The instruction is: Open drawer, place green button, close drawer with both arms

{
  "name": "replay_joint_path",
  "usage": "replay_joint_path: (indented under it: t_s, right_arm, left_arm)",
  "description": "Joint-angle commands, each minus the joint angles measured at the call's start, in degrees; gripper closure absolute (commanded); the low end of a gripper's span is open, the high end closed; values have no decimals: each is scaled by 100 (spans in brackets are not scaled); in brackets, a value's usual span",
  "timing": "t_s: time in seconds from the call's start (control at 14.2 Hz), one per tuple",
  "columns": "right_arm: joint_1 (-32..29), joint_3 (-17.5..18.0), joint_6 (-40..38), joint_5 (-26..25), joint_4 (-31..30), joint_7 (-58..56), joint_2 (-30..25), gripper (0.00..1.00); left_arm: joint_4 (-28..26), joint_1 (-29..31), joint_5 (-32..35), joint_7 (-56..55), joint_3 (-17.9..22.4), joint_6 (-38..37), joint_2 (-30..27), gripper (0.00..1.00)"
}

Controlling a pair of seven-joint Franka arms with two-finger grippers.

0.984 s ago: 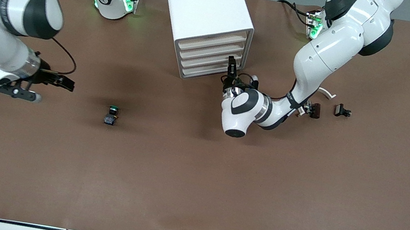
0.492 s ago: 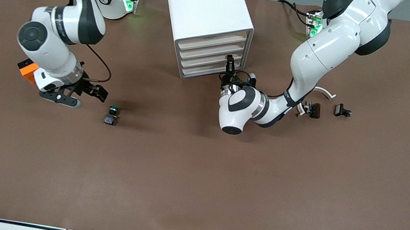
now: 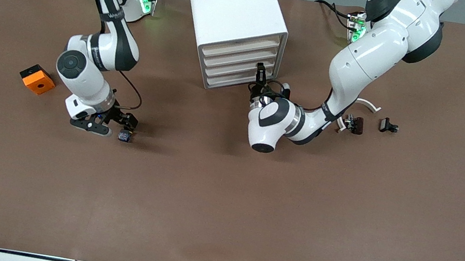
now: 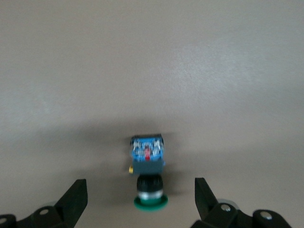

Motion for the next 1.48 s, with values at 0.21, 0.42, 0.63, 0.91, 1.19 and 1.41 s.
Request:
replay_joint_path:
  t_s: [0.21, 0.42, 0.63, 0.91, 1.19, 1.41]
  right_arm:
    - [100, -64, 506, 63, 223, 314, 611, 0]
    - [92, -64, 515, 45, 232, 324, 664, 0]
    - [74, -73, 515, 27, 258, 324, 708, 0]
    - [92, -73, 515, 27, 267, 333, 761, 0]
    - [92, -73, 497, 27, 258, 333, 761, 47]
    - [101, -65, 480, 36, 250, 429, 761, 88]
  left_arm:
    - [161, -78, -116, -101, 194, -42, 24, 84]
    - [345, -95, -116, -162, 387, -42, 33, 84]
    - [372, -51, -107, -162, 475, -42, 7, 84]
    - [416, -16, -89, -162, 651, -77, -37, 84]
    - [556, 72, -89, -180, 712, -85, -37, 84]
    - [749, 72, -81, -241, 870, -103, -46, 84]
